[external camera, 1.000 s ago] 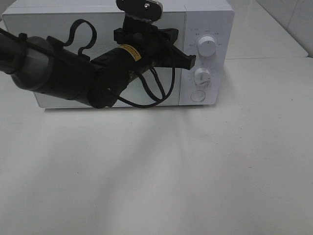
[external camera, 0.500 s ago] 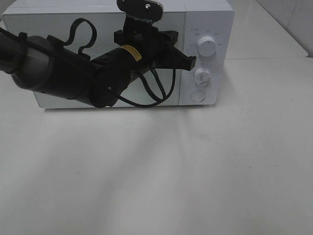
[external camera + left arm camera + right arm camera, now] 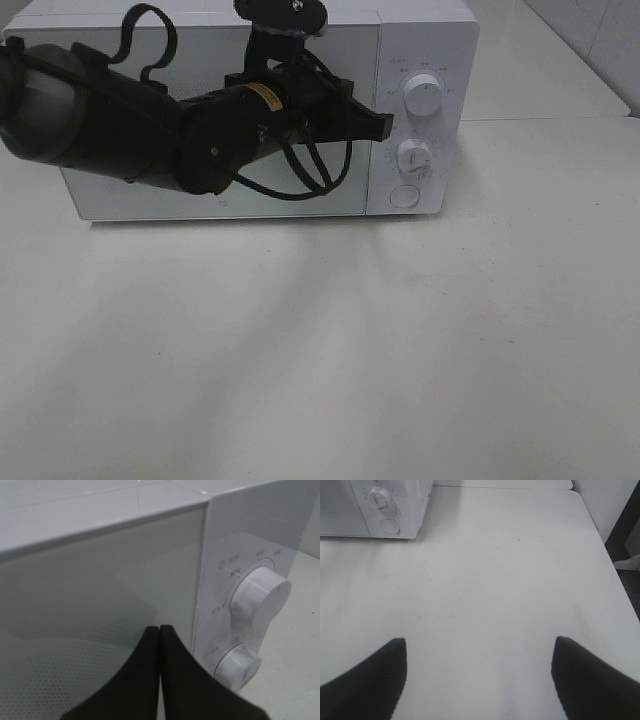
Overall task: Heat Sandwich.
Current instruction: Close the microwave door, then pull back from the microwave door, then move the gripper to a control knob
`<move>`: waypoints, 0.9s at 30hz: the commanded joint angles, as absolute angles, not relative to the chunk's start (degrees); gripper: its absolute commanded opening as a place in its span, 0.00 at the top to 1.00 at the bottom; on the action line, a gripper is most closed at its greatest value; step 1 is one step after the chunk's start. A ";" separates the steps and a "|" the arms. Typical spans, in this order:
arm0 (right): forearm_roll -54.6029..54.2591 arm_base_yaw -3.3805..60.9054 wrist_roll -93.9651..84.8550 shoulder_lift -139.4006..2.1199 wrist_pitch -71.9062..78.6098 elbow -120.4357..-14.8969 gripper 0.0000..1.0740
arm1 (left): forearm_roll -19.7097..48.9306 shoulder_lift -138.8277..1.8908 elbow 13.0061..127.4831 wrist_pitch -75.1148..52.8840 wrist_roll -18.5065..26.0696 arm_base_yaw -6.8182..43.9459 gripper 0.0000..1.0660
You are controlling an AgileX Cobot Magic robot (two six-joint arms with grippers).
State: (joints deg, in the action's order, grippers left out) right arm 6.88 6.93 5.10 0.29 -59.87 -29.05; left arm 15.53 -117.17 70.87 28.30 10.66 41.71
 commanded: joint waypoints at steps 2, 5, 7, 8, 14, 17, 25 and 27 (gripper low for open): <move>6.82 6.59 4.98 1.78 -59.30 -28.99 0.29 | 16.79 -114.36 70.13 25.84 10.71 41.20 1.00; 6.82 6.59 4.98 1.78 -59.30 -28.99 0.29 | 16.73 -113.16 68.64 25.84 10.71 41.20 1.00; 6.82 6.59 4.98 1.78 -59.30 -28.99 0.29 | 16.73 -110.98 65.43 25.84 10.71 41.20 1.00; 6.82 6.59 4.98 1.78 -59.30 -28.99 0.29 | 16.73 -110.18 64.52 25.84 10.71 41.20 1.00; 6.82 6.59 4.98 1.78 -59.30 -28.99 0.29 | 16.73 -105.94 60.10 21.31 10.31 41.20 0.99; 6.82 6.59 4.98 1.78 -59.30 -28.99 0.29 | 16.73 -104.39 59.59 15.30 10.31 41.20 0.87; 6.82 6.59 4.98 1.78 -59.30 -28.99 0.29 | 16.79 -102.39 59.59 3.15 10.31 41.20 0.02; 6.82 6.59 4.98 1.78 -59.30 -28.99 0.29 | 16.73 -101.76 59.59 0.00 10.31 41.20 0.03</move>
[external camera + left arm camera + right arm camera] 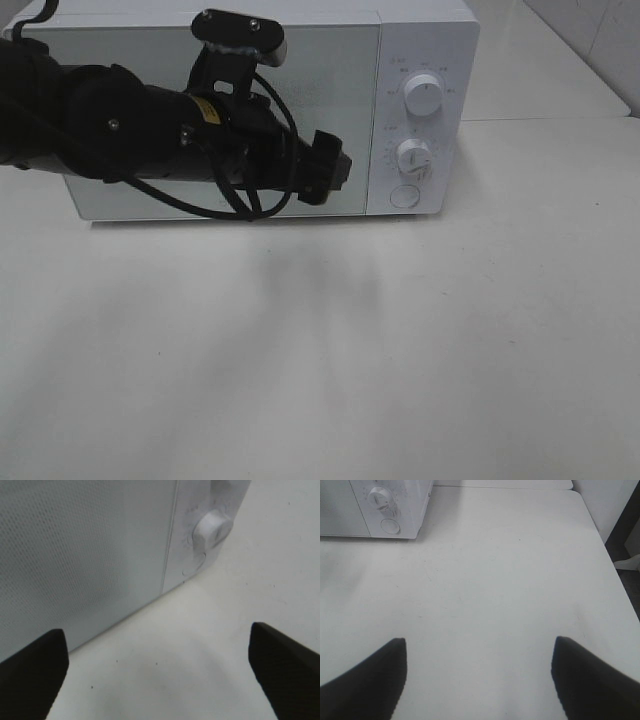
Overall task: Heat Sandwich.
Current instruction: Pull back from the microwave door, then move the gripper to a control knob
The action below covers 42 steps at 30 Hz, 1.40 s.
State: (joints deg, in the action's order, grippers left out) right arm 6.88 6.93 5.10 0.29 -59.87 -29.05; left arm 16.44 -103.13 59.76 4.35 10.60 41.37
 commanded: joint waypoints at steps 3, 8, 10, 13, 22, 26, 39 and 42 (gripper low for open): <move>6.82 6.59 4.98 1.78 -59.30 -28.99 0.29 | 16.50 -100.78 59.59 -4.13 10.31 41.20 0.03; 6.82 6.59 4.98 1.78 -59.30 -28.99 0.29 | 13.18 -98.72 59.59 -13.29 10.31 41.20 0.03; 6.82 6.59 4.98 1.78 -59.30 -28.99 0.29 | 11.80 -96.94 59.59 -19.54 10.31 41.20 0.03; 6.82 6.59 4.98 1.78 -59.30 -28.99 0.29 | 10.94 -95.57 59.59 -23.61 10.31 41.20 0.03; 6.82 6.59 4.98 1.78 -59.30 -28.99 0.30 | 10.71 -91.90 59.59 -37.30 8.31 39.08 0.03; 6.82 6.59 4.98 1.78 -59.30 -28.99 0.30 | 11.34 -90.41 59.59 -42.46 8.31 34.95 0.03; 6.82 6.59 4.98 1.78 -59.30 -28.99 0.30 | 11.00 -87.26 59.59 -54.09 8.31 22.52 0.03; 6.82 6.59 4.98 1.78 -59.30 -28.99 0.30 | 11.00 -86.57 59.53 -55.29 8.31 20.23 0.03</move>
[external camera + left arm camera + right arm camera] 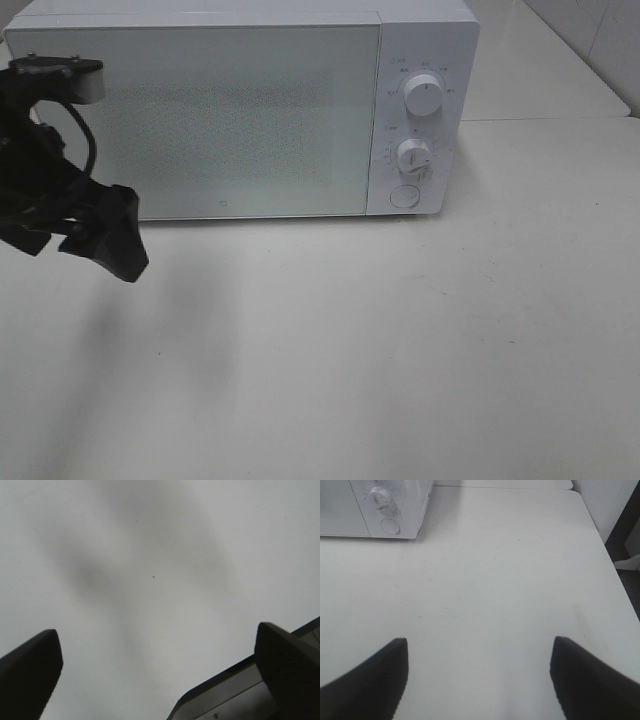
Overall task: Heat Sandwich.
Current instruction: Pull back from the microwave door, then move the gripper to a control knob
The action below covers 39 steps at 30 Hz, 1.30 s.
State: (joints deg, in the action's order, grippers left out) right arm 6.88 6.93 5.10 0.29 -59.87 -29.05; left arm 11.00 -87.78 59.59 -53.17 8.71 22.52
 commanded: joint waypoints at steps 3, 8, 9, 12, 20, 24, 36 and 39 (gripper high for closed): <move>6.82 6.59 4.98 1.78 -59.30 -28.99 0.30 | 10.83 -85.03 59.53 -57.93 8.31 15.64 0.03; 6.82 6.59 4.98 1.78 -59.30 -28.99 0.30 | 10.54 -82.33 57.64 -59.70 8.31 10.71 0.03; 6.82 6.59 4.98 1.78 -59.30 -28.99 0.30 | 10.54 -82.33 57.64 -59.70 8.31 10.71 0.03; 6.82 6.59 4.98 1.78 -59.30 -28.99 0.30 | 10.49 -78.95 53.46 -59.64 8.31 6.53 0.03; 6.82 6.59 4.98 1.78 -59.30 -28.99 0.30 | 10.31 -69.44 47.10 -59.82 8.31 -2.69 0.03; 6.82 6.59 4.98 1.78 -59.30 -28.99 0.30 | 9.91 -64.11 46.29 -60.39 8.02 -4.24 0.03; 6.82 6.59 4.98 1.78 -59.30 -28.99 0.30 | 6.88 -47.10 39.94 -60.91 7.51 -4.24 0.03; 6.82 6.59 4.98 1.78 -59.30 -28.99 0.30 | 6.93 -42.34 37.18 -60.91 7.51 -4.24 0.03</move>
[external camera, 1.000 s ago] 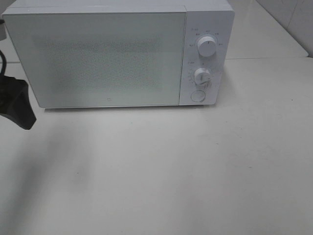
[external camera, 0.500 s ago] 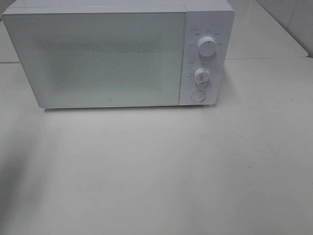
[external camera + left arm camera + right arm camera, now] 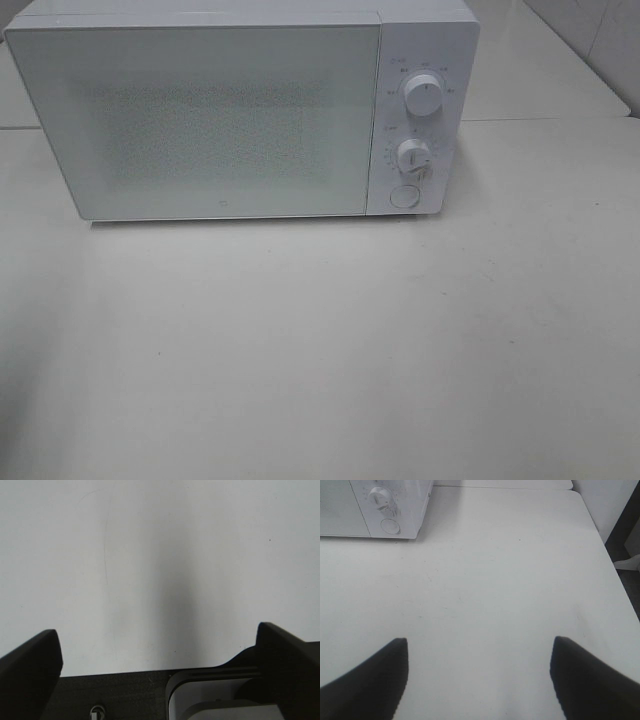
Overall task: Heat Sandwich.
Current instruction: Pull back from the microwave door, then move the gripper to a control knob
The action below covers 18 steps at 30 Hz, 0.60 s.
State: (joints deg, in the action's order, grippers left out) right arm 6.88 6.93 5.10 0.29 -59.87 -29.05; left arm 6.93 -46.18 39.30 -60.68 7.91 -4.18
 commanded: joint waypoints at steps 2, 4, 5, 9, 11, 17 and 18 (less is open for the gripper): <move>6.82 6.59 4.98 1.78 -59.30 -28.99 0.30 | 6.88 -37.07 34.95 -60.91 7.51 -4.24 0.03; 6.82 6.59 4.98 1.78 -59.30 -28.99 0.30 | 6.88 -35.58 34.32 -60.96 7.51 -4.24 0.03; 6.82 6.59 4.98 1.78 -59.30 -28.99 0.30 | 6.93 -33.69 33.46 -60.96 7.51 -4.24 0.03; 6.82 6.59 4.98 1.78 -59.30 -28.99 0.30 | 6.93 -26.64 30.71 -60.96 7.51 -4.24 0.03; 6.82 6.59 4.98 1.78 -59.30 -28.99 0.30 | 6.99 -22.69 29.62 -60.96 7.51 -4.24 0.03; 6.82 6.59 4.98 1.78 -59.30 -28.99 0.30 | 7.85 -10.14 28.48 -59.19 7.51 -4.24 0.03; 6.82 6.59 4.98 1.78 -59.30 -28.99 0.30 | 7.85 -10.14 28.48 -59.19 7.51 -4.24 0.03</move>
